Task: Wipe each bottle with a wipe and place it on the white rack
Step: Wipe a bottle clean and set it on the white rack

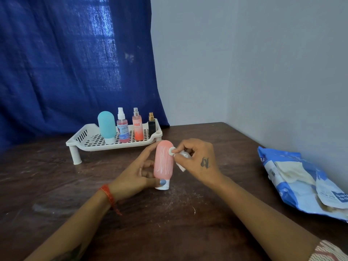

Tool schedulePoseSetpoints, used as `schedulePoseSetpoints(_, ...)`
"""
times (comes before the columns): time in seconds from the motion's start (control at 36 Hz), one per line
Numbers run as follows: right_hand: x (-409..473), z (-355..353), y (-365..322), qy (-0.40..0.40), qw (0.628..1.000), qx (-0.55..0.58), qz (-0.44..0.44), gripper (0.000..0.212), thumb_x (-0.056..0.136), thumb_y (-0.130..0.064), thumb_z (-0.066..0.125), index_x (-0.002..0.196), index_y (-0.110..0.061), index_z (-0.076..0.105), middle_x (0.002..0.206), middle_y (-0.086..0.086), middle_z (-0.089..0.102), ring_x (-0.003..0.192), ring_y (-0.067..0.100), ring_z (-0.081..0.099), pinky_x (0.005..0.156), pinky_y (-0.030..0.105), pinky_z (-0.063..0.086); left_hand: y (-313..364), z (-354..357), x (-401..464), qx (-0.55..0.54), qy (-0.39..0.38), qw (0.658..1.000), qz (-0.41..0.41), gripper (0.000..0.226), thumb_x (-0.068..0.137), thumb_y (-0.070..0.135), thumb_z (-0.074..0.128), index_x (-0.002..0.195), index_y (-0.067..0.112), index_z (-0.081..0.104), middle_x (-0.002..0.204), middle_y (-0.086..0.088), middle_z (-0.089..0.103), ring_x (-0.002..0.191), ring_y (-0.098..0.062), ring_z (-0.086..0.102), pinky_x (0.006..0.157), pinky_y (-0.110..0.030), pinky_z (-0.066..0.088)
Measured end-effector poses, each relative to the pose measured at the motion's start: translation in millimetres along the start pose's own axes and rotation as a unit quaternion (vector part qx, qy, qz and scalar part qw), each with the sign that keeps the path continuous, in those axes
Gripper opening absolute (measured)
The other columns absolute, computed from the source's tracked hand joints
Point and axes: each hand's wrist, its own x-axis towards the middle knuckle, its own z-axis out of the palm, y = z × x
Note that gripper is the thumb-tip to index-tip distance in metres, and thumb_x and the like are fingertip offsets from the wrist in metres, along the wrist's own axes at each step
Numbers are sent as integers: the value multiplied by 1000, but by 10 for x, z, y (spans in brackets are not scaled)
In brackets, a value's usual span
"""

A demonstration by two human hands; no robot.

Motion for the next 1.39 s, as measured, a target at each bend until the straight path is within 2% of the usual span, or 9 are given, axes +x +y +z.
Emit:
schedulePoseSetpoints(0.14,-14,6,13,11,1000,-19,18,10,77,-16,74,86,-13,74,83,-4,69,65,-4,55,59,2,42,-9,0,6,2,-2,1000,5,104,54,31,80,137,53,21,137,4,47,117,-18,57,94,-38,52)
schedulePoseSetpoints(0.36,-9,39,-5,28,999,-11,-39,20,79,-19,73,97,-12,73,97,3,71,83,5,61,71,12,49,-6,14,11,8,-1,1000,5,100,53,36,79,132,59,21,137,6,45,119,-20,55,95,-36,52)
schedulePoseSetpoints(0.53,-12,20,5,11,1000,-15,-18,12,74,-18,77,84,-12,75,85,1,71,68,-2,55,64,9,45,-3,25,18,7,-1,1000,6,97,63,21,77,134,56,21,141,4,43,121,-20,53,95,-34,52)
schedulePoseSetpoints(0.67,-15,42,48,42,999,-30,-12,12,77,-17,74,89,-13,74,89,0,71,72,-2,57,66,4,43,12,31,7,8,-1,1000,10,95,64,19,76,131,57,21,138,3,44,119,-20,54,91,-31,53)
schedulePoseSetpoints(0.78,-12,58,29,49,997,-19,-50,18,81,-20,71,97,-12,73,96,2,71,84,9,64,72,16,52,11,27,-2,7,-3,1000,11,99,59,30,80,133,57,21,135,8,46,117,-19,56,94,-35,52)
schedulePoseSetpoints(0.92,-10,49,15,7,998,-14,-64,17,76,-17,75,92,-11,74,93,4,71,81,3,60,70,9,46,6,28,5,5,-3,1000,18,95,57,32,79,131,59,24,137,6,48,118,-19,56,95,-40,51)
schedulePoseSetpoints(1.08,-21,44,36,22,999,-19,-44,13,73,-17,77,84,-10,75,84,3,71,71,4,60,65,11,46,24,39,6,18,1,1000,15,93,65,21,75,131,57,21,141,5,42,120,-19,53,95,-36,52)
schedulePoseSetpoints(1.28,-9,69,29,52,995,-47,-64,21,81,-19,71,101,-11,72,99,5,71,88,12,64,76,17,51,40,46,-3,19,-5,1000,23,92,62,26,77,128,60,23,141,8,40,121,-16,52,95,-35,51)
schedulePoseSetpoints(1.39,-20,64,-32,7,995,-26,-96,23,81,-19,68,101,-11,73,100,7,68,89,9,59,75,9,45,34,39,-4,9,-4,1000,24,93,58,32,78,128,61,25,139,6,45,119,-18,55,96,-40,51)
